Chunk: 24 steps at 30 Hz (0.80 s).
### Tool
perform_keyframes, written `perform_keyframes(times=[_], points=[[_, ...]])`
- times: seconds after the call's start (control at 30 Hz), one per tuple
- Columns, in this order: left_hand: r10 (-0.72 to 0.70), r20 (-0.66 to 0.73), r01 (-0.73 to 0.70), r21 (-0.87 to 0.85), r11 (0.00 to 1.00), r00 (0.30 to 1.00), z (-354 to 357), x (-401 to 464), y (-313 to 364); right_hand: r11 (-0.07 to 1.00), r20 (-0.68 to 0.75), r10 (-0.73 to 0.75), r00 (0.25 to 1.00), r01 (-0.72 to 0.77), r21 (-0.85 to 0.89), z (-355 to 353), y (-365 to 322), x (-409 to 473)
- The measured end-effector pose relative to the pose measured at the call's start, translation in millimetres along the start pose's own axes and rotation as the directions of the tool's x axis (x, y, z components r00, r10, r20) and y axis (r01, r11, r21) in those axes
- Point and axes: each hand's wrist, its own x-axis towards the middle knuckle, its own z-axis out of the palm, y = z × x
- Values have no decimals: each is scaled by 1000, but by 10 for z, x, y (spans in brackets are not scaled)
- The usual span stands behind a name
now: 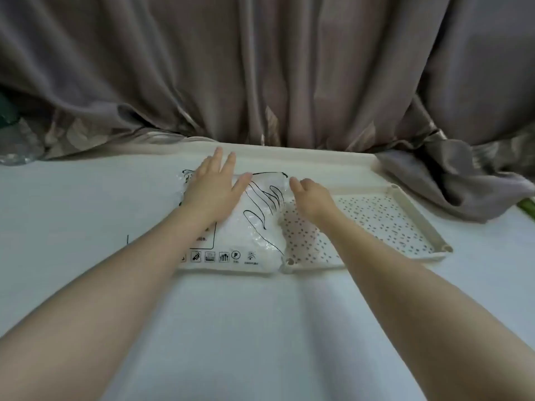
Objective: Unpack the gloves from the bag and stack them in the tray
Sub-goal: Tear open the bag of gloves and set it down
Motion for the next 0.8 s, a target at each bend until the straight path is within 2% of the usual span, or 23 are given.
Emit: perform_keyframes(times=[0.07, 0.1, 0.2, 0.27, 0.37, 0.4, 0.5, 0.57, 0.63, 0.67, 0.73, 0.8], points=[[52, -1, -52, 64, 997, 999, 108, -48, -75, 963, 26, 57, 998, -62, 261, 83, 36, 31], [105, 37, -109, 129, 986, 994, 157, -74, -109, 903, 62, 103, 993, -119, 413, 127, 33, 63], [220, 84, -233, 213, 949, 972, 254, -364, -122, 577, 203, 79, 976, -211, 789, 305, -29, -71], [251, 65, -259, 169, 951, 966, 203, -539, -59, 402, 223, 118, 968, -251, 880, 349, -37, -233], [375, 81, -383, 135, 914, 923, 152, -848, 28, 272, 320, 156, 934, -352, 895, 331, 67, -540], [405, 85, -413, 132, 901, 910, 160, -937, 37, 264, 353, 157, 922, -384, 885, 321, 79, -629], [438, 54, -441, 130, 888, 897, 207, -1107, 33, 464, 301, 222, 928, -372, 804, 331, 15, -770], [444, 2, -439, 156, 885, 896, 241, -1150, 41, 597, 211, 209, 955, -295, 746, 319, -85, -791], [435, -45, -423, 167, 891, 899, 238, -1162, 25, 646, 147, 107, 983, -181, 741, 306, -150, -775], [433, -70, -418, 159, 894, 899, 223, -1156, 20, 628, 138, 37, 990, -130, 767, 294, -155, -763], [450, -175, -433, 129, 892, 876, 159, -1144, 17, 511, 111, -96, 989, -47, 858, 244, -151, -805], [404, -425, -413, 75, 908, 810, 52, -1111, 2, 388, 70, -184, 980, 8, 922, 196, -107, -820]])
